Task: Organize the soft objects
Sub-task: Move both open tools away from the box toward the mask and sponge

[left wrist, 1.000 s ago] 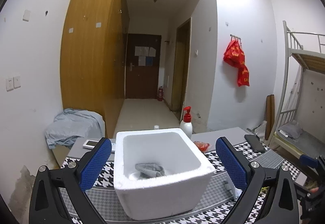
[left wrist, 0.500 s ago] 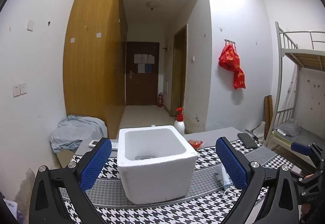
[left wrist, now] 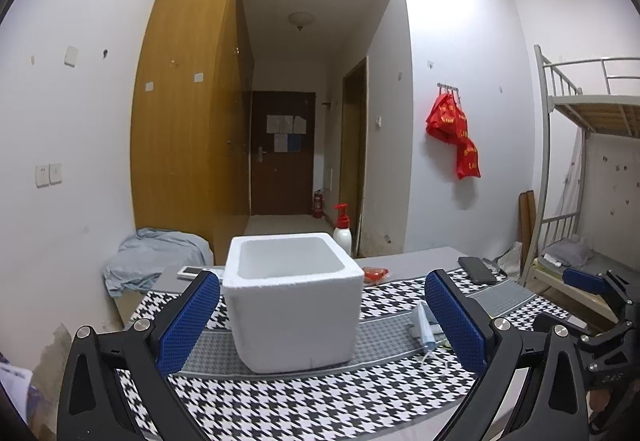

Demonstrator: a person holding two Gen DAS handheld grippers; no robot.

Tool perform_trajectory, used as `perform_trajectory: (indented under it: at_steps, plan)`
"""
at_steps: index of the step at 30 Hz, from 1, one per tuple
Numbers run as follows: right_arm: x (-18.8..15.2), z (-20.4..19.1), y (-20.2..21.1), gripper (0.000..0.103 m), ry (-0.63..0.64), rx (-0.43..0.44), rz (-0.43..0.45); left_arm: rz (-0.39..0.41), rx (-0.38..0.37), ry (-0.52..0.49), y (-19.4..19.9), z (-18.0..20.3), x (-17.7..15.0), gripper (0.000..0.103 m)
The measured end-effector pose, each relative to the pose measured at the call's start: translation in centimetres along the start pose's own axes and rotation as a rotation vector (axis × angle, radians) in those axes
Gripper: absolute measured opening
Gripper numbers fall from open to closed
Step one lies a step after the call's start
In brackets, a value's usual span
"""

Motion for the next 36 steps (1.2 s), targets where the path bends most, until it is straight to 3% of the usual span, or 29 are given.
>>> perform_trajectory:
  at_steps: [6,14,24,29,33,36]
  plan:
    - [-0.8,0.9,-0.1,0.103,-0.002,0.012,0.002,-0.026,0.017,0.020,-0.2,0.8,-1.2,0.102]
    - [-1.2,1.5,-0.1,0.103,-0.020,-0.021,0.025,0.023,0.044,-0.003,-0.1,0.6,-2.2,0.102]
    - [-1.9,1.9,-0.2,0.103,-0.109,-0.132,0.045,0.036,-0.042,-0.077,-1.0,1.3,-3.0,0.102]
    - [-2.7,2.4,0.4,0.103,-0.136,-0.174,0.043,0.004,-0.088,-0.070,-1.7,2.3,-4.5,0.102]
    - [-3.0,2.7,0.4,0.103,-0.088,-0.187,0.055,-0.011,-0.075,-0.049,-3.2,3.1,-5.5,0.102]
    - [-3.5,3.8,-0.7,0.103,-0.093,-0.137,0.025,-0.051,-0.079,-0.026,-4.7,4.1,-6.4,0.102]
Point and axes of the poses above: each gripper's, at about its wrist camera, not at the fingertips, and y roughly against the way its jaws point, z to its right, x to its top, the point moved 7 cm from there along -y, roughly the way its jaws point, and after that the axes turned 4 degrees about -z, right-handed, at the moved point
